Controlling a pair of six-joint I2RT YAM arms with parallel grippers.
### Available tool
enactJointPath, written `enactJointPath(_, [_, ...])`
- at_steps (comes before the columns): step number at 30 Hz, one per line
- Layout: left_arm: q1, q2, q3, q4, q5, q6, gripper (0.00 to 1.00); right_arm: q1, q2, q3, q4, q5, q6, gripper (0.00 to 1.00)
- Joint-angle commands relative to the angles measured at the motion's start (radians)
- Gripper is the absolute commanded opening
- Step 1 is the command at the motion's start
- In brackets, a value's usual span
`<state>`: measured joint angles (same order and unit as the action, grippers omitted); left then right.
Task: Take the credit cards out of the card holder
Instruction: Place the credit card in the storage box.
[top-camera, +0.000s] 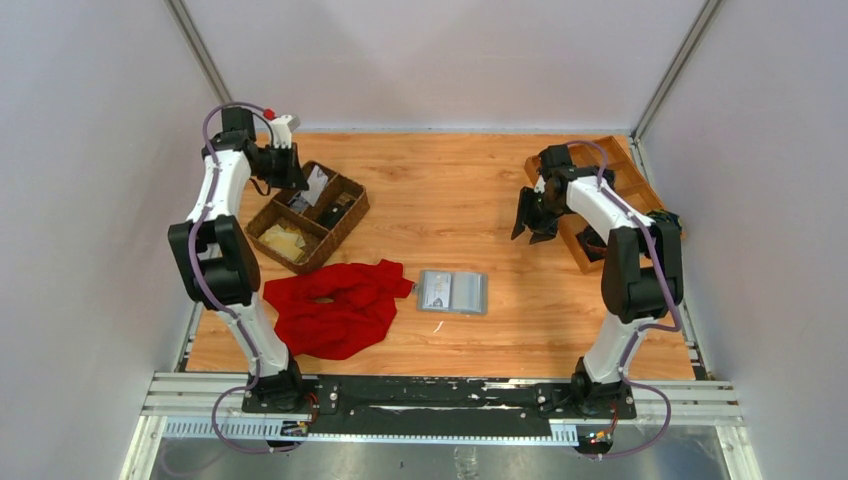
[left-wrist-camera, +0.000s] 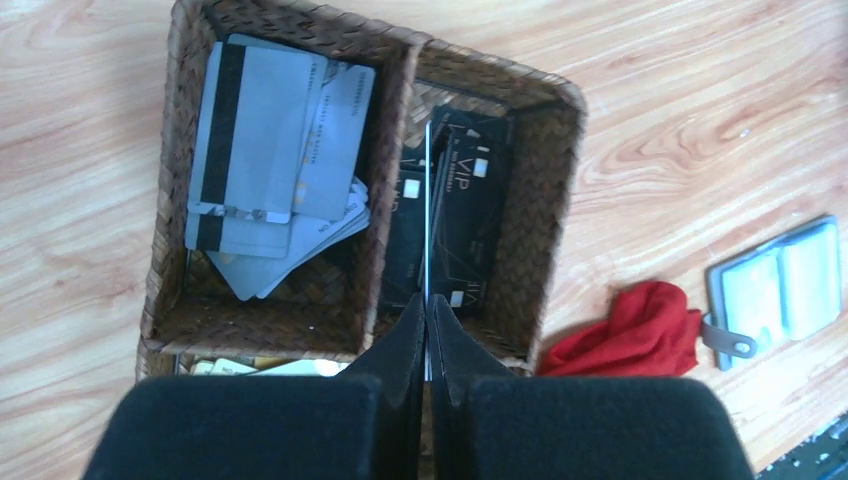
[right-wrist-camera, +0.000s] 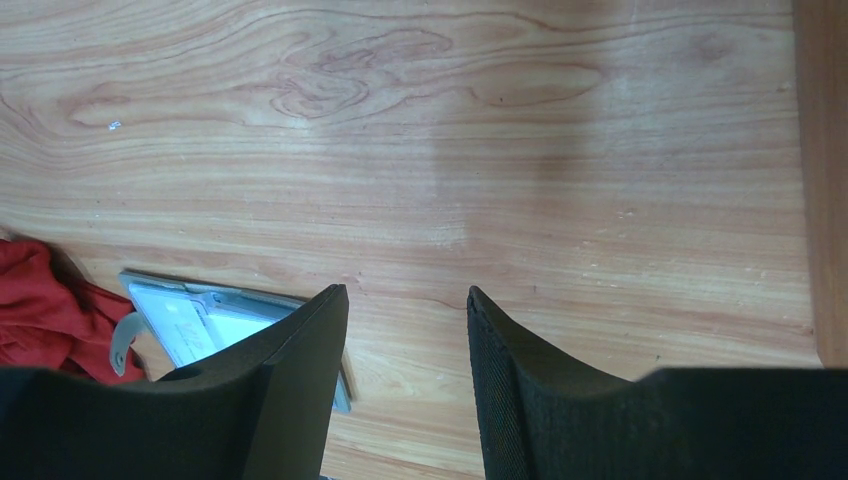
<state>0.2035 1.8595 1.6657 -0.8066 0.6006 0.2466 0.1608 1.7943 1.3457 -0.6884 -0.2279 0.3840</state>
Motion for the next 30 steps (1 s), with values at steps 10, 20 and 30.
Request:
enactJointPath(10, [0.031,0.054,0.083,-0.016,-0.077,0.071,0.0,-0.029,0.042,0.035,-0.056,-0.035,-0.016,0.51])
enactJointPath(20, [0.038,0.156,0.131,-0.017,-0.081,0.132,0.0,-0.029,0.038,0.029,-0.046,-0.042,-0.018,0.52])
enactJointPath(30, [0.06,0.282,0.197,-0.016,0.005,0.091,0.02,-0.029,0.008,-0.006,-0.045,-0.037,-0.029,0.51])
